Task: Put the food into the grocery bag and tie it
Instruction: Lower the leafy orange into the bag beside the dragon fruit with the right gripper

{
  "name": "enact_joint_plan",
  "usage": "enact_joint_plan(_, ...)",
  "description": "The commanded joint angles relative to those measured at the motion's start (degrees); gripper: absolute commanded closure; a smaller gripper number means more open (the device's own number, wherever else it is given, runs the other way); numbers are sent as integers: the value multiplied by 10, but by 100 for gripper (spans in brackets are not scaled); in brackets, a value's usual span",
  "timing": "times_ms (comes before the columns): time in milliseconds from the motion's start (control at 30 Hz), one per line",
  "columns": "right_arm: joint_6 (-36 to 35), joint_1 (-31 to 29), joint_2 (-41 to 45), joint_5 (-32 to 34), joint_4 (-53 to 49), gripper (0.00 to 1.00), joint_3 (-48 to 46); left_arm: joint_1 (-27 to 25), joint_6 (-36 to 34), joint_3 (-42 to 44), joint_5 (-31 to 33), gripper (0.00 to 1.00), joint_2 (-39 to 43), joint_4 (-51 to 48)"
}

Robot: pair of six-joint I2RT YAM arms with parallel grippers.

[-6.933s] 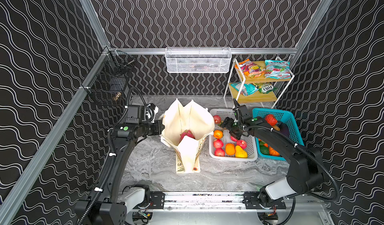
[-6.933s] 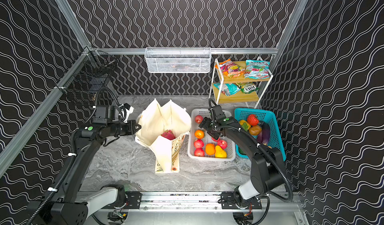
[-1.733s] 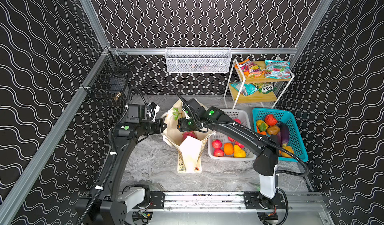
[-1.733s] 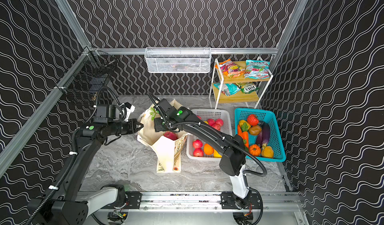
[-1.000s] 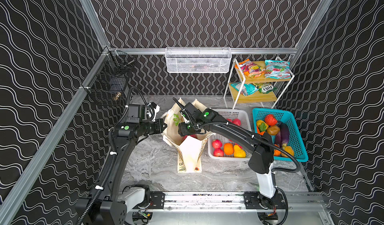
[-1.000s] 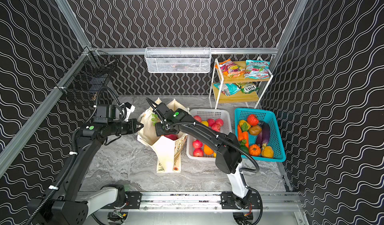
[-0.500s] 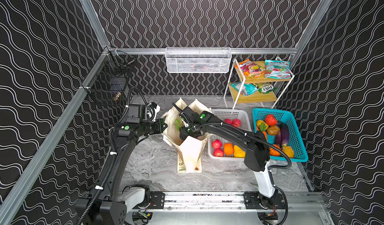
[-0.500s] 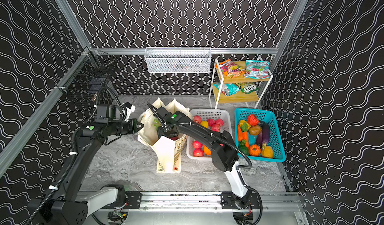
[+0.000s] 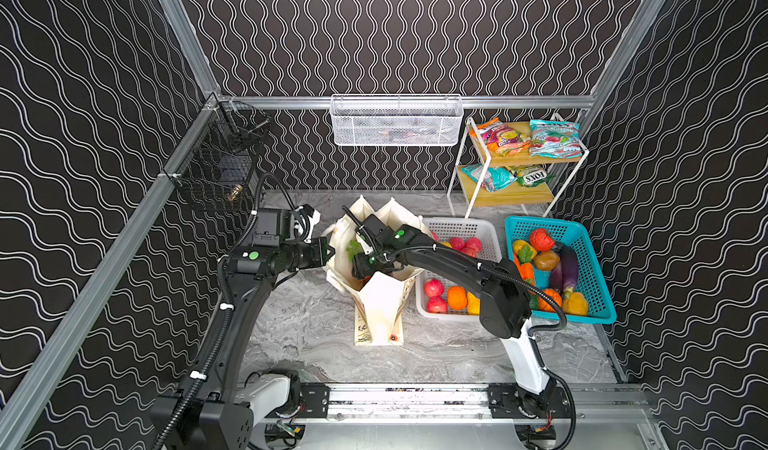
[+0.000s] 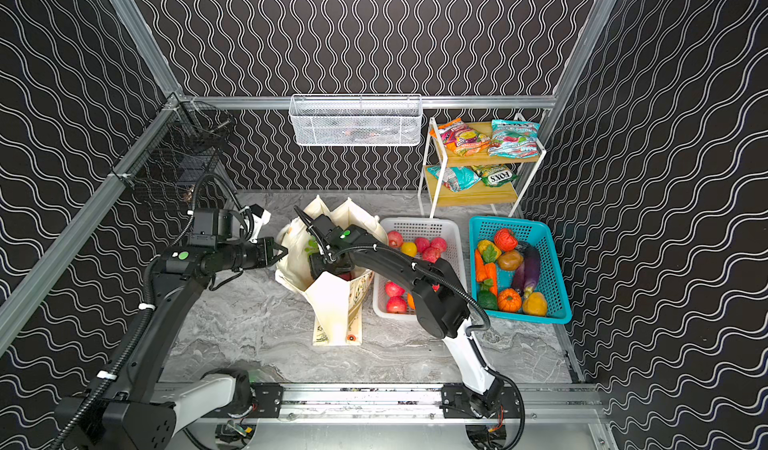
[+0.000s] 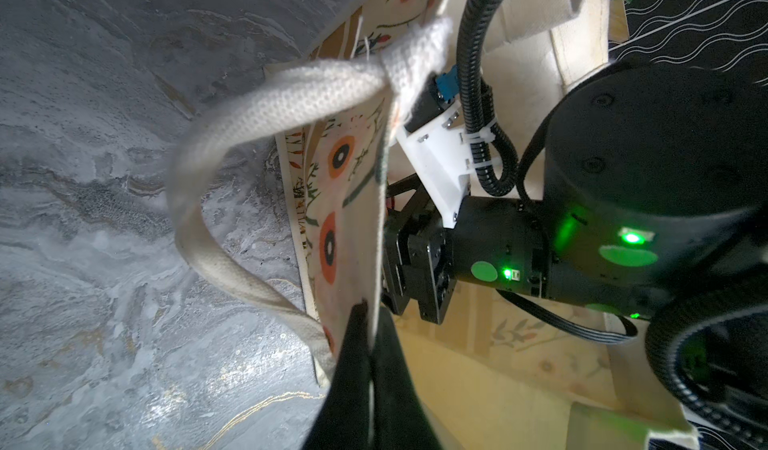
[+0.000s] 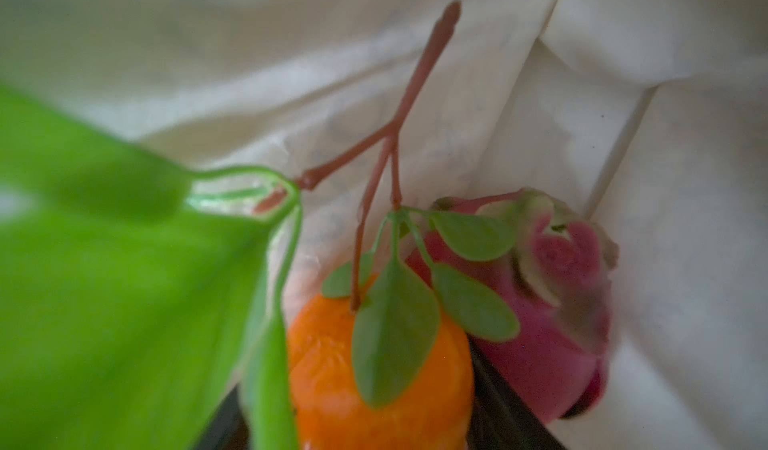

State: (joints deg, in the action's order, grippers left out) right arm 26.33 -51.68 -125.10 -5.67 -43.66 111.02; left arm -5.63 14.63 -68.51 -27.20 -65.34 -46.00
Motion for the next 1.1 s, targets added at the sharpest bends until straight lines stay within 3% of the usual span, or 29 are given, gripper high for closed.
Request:
enact_joint_plan(0, 2, 6, -16, 30, -77, 36, -13, 0, -4, 2, -7, 100, 2, 22)
enact_joint_plan(267, -10, 8, 2, 45, -95, 36, -12, 0, -2, 3, -7, 100, 3, 25)
enact_joint_plan(633, -100, 8, 64, 55, -126, 36, -34, -1, 0, 3, -8, 100, 1, 30)
enact_joint_plan(1067, -144, 8, 88, 53, -78, 36, -81, -1, 3, 3, -9, 100, 0, 35)
